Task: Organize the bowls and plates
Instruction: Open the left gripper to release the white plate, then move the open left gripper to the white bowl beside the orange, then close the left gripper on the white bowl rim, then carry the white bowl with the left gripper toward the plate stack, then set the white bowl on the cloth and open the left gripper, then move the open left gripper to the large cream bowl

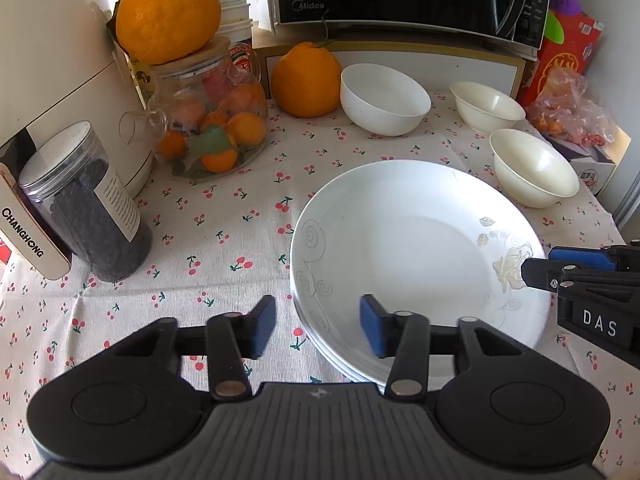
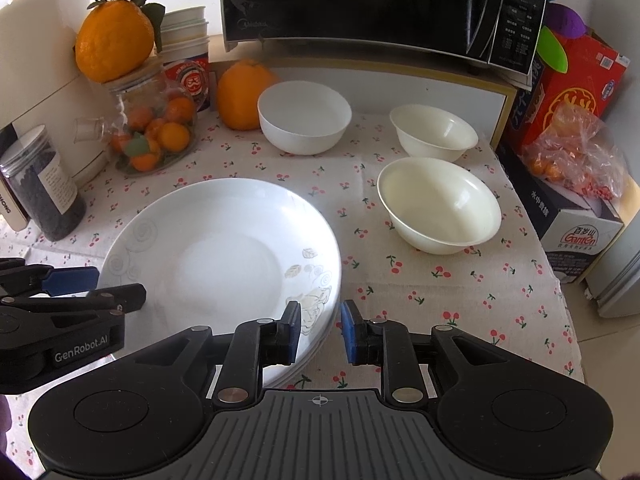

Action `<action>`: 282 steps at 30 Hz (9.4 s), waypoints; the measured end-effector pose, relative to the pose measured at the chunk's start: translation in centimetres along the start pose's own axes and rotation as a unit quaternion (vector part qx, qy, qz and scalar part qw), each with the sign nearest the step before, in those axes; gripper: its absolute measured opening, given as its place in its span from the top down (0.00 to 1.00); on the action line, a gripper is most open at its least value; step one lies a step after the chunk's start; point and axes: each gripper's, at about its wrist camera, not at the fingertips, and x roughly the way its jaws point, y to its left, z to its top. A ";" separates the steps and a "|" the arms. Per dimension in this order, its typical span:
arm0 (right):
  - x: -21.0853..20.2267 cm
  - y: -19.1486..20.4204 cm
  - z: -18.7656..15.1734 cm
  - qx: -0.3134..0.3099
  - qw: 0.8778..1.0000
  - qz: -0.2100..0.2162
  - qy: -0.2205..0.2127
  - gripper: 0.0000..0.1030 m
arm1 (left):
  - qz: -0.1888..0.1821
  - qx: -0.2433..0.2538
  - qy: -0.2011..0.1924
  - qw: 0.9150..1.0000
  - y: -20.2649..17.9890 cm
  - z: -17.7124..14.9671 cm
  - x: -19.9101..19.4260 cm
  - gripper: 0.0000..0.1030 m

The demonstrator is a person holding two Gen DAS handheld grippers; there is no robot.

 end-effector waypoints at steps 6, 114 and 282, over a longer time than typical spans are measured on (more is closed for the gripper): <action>-0.3 -0.1 0.0 0.003 1.000 0.006 -0.002 0.63 | -0.005 -0.002 0.002 1.000 -0.1 0.0 -0.2 0.32; 14.5 -6.3 14.3 0.222 0.967 0.116 -0.048 0.89 | -0.067 -0.220 -0.049 0.972 0.4 13.1 11.6 0.92; 1.7 -19.4 1.9 0.368 0.927 0.063 -0.032 0.19 | -0.207 -0.009 -0.026 0.978 -7.4 10.1 4.4 0.12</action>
